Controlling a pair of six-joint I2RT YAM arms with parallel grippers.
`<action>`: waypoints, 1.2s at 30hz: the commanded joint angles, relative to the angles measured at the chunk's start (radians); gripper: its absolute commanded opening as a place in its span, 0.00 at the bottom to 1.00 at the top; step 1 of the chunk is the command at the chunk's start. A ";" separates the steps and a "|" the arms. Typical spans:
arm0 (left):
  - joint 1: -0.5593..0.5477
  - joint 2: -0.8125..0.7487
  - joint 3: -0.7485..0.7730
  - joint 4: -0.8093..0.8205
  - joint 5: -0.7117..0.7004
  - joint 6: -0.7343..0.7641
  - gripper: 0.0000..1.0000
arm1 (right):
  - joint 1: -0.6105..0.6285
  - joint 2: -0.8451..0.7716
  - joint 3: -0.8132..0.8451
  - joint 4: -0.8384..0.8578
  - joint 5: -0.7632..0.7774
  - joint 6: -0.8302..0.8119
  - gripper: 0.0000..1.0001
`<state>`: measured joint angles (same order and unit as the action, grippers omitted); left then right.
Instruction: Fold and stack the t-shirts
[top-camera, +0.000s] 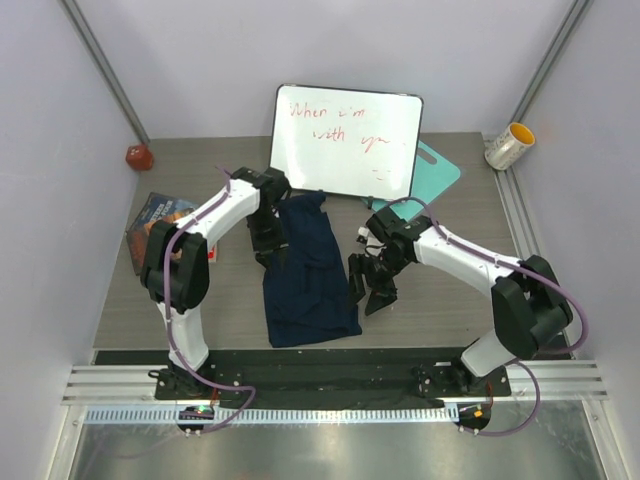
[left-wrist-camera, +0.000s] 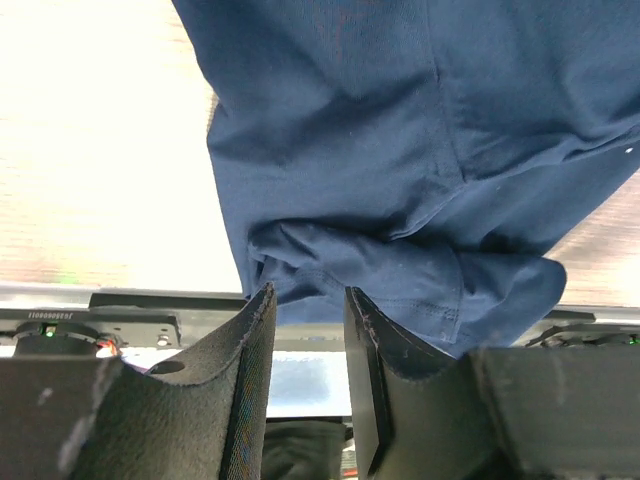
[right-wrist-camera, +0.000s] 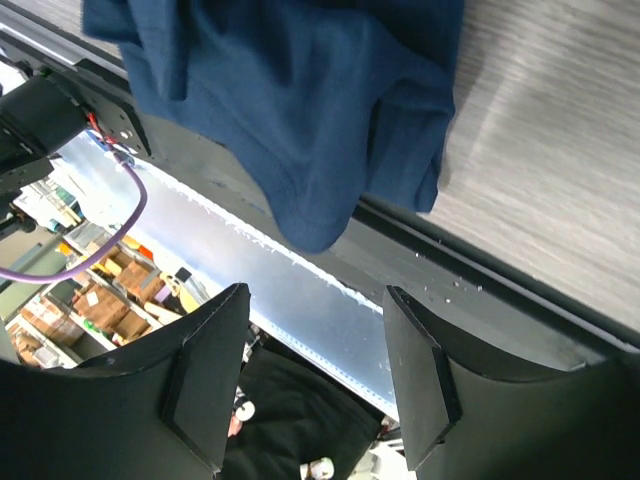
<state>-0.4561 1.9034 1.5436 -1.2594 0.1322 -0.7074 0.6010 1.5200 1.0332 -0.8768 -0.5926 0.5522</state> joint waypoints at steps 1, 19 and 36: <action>-0.003 -0.027 -0.017 0.029 0.006 -0.017 0.34 | 0.016 0.037 -0.024 0.079 -0.047 0.017 0.62; 0.004 0.013 -0.019 0.025 -0.006 0.014 0.34 | 0.062 0.198 0.048 0.130 -0.082 0.009 0.61; 0.040 0.069 -0.010 0.035 0.023 0.054 0.33 | 0.075 0.273 0.140 0.082 -0.075 -0.009 0.01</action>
<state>-0.4232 1.9629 1.5150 -1.2373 0.1345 -0.6712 0.6708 1.7943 1.1130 -0.7685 -0.6563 0.5507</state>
